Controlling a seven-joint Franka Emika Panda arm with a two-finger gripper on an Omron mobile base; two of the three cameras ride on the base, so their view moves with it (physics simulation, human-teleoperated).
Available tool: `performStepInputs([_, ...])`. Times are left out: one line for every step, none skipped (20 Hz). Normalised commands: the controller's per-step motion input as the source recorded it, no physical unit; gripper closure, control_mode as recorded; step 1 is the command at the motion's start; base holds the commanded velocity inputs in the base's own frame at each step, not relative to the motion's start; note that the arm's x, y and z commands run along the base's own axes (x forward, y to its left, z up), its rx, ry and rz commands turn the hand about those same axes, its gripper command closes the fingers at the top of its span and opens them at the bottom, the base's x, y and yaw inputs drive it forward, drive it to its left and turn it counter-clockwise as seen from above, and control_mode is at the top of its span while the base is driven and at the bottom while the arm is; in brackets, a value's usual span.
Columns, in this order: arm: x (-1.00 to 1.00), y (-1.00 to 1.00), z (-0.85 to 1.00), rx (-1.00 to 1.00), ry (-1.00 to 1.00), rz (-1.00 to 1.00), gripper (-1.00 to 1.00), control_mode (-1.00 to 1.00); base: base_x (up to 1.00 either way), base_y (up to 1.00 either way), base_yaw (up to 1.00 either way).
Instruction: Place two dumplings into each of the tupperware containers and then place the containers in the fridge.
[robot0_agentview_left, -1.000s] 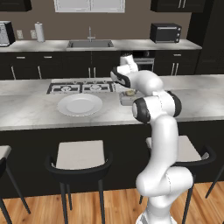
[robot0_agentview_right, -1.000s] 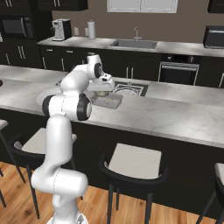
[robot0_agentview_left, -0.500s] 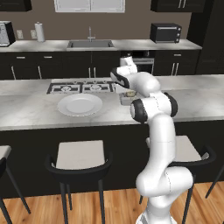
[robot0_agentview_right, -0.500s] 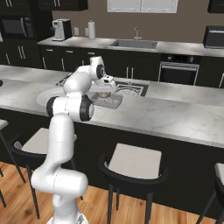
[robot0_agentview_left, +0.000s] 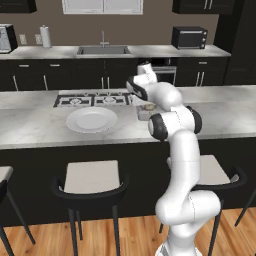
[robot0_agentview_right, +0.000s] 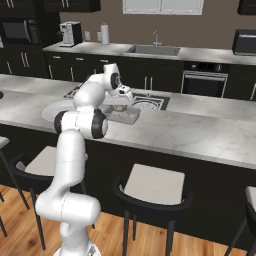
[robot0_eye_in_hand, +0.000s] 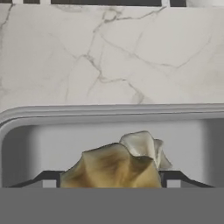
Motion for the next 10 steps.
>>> performStepInputs([-0.11, -0.24, 0.00, 0.00, -0.05, -0.03, -1.00, -1.00, 0.00, 0.00, 0.00])
performStepInputs([-0.18, -0.21, 0.00, 0.00, -0.08, -0.02, -1.00, -1.00, 0.00, 0.00, 0.00])
performStepInputs([-0.23, -0.18, 0.00, 0.00, -0.11, -0.02, -1.00, -1.00, 0.00, 0.00, 0.00])
performStepInputs([-0.27, -0.15, 0.00, 0.00, -0.12, -0.01, -1.00, -1.00, 0.00, 0.00, 0.00])
performStepInputs([-0.34, -0.14, 0.00, 0.00, -0.15, 0.00, -1.00, -1.00, 0.00, 0.00, 0.00])
performStepInputs([-0.41, -0.17, 0.00, 0.00, -0.16, 0.00, -1.00, -1.00, 0.00, 0.00, 0.00])
performStepInputs([-0.44, -0.16, 0.00, 0.00, -0.18, 0.00, -1.00, -1.00, 0.00, 0.00, 0.00])
performStepInputs([-0.45, -0.13, 0.03, 0.01, -0.18, 0.00, -1.00, -1.00, 0.00, 0.00, 0.00])
performStepInputs([-0.51, -0.12, 0.14, 0.02, -0.18, 0.00, -1.00, -1.00, 0.00, 0.00, 0.00])
performStepInputs([-0.65, -0.29, 0.18, 0.03, -0.17, 0.00, -1.00, -1.00, 0.00, 0.00, 0.00])
